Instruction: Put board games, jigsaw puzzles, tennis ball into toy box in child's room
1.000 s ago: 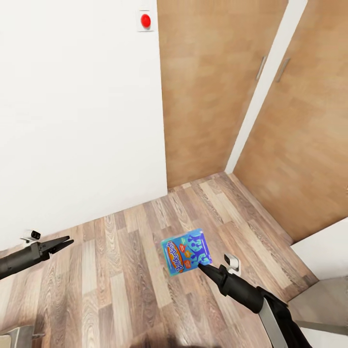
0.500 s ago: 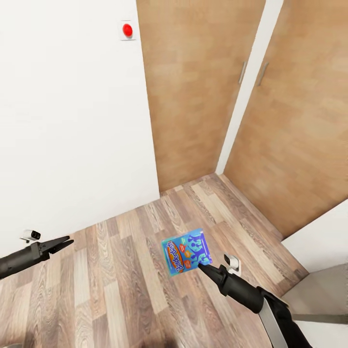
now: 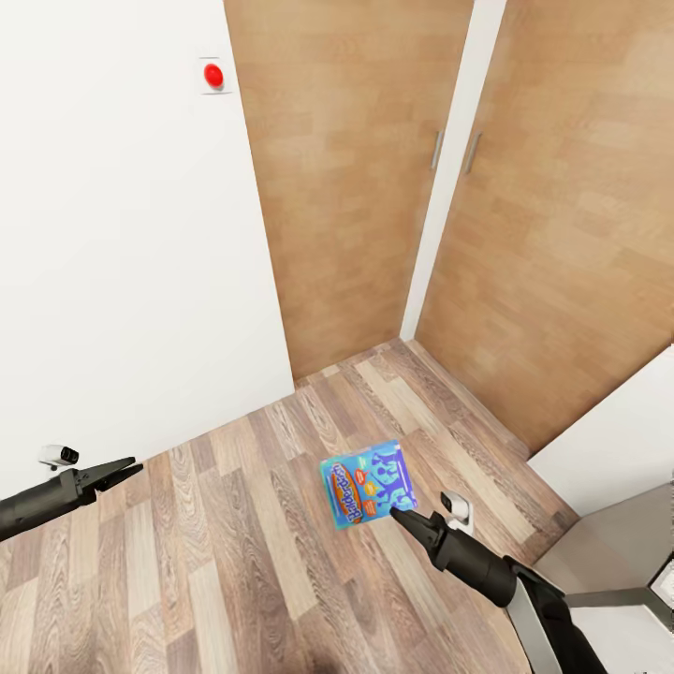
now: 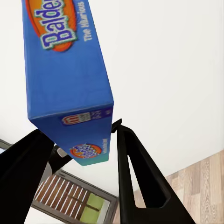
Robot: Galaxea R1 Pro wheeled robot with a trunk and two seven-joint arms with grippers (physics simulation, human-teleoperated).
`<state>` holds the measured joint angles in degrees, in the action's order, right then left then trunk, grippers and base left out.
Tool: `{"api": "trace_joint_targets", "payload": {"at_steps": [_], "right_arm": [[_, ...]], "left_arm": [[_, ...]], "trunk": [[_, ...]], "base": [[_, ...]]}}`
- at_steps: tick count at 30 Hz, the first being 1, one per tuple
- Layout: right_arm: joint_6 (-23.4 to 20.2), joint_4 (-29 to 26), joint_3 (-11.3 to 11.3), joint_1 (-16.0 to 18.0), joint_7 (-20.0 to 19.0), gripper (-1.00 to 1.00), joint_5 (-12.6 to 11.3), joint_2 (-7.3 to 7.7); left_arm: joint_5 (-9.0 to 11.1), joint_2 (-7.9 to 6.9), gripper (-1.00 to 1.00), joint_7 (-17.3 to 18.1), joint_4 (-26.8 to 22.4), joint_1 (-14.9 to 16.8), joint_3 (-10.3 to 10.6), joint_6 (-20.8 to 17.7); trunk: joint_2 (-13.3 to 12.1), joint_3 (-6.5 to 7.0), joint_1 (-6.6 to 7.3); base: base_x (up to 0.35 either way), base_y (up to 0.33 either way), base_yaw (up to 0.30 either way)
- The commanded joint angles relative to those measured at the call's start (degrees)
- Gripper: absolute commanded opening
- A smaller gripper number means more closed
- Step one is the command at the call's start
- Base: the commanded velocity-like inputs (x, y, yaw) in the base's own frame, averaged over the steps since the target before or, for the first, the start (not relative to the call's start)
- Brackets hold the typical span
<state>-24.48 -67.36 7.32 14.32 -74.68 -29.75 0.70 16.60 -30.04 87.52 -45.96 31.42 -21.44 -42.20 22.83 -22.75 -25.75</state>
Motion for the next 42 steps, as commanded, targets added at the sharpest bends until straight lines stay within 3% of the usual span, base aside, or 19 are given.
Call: {"api": "trace_joint_targets", "payload": {"at_steps": [1, 21, 30, 36, 42], "right_arm": [[-0.58, -0.02, 0.07, -0.16, -0.16, -1.00, -0.22, 0.00], [-0.65, -0.19, 0.28, -0.52, -1.31, -1.00, -0.22, 0.02], [-0.61, -0.22, 4.48, -1.00, -5.73, -1.00, -0.16, 0.00], [-1.17, -2.68, 8.61, -2.49, -8.77, -1.00, -0.14, 0.00], [-1.55, -5.45, 9.58, -4.06, -9.17, -1.00, -0.13, 0.00]], "left_arm": [[0.01, -0.01, 1.00, 0.22, -0.01, 0.01, -0.01, -0.61], [0.01, 0.14, 1.00, 0.28, -0.10, 0.04, 0.00, -0.61], [0.01, 0.16, 1.00, 0.28, -0.10, 0.03, 0.00, -0.53], [0.01, 0.42, 1.00, 0.28, -0.13, 0.01, 0.03, -0.52], [0.02, 0.75, 1.00, 0.29, -0.80, 0.04, 0.22, 1.12]], "trunk": [[0.09, 0.01, -0.03], [0.09, 1.79, -0.03], [0.09, 2.59, -0.03], [0.09, 3.12, -0.03], [0.09, 3.66, -0.03]], "base": [[0.000, 0.000, -0.154], [0.000, 0.000, -0.154], [0.000, 0.000, -0.154], [0.000, 0.000, -0.154], [0.000, 0.000, -0.154]]}}
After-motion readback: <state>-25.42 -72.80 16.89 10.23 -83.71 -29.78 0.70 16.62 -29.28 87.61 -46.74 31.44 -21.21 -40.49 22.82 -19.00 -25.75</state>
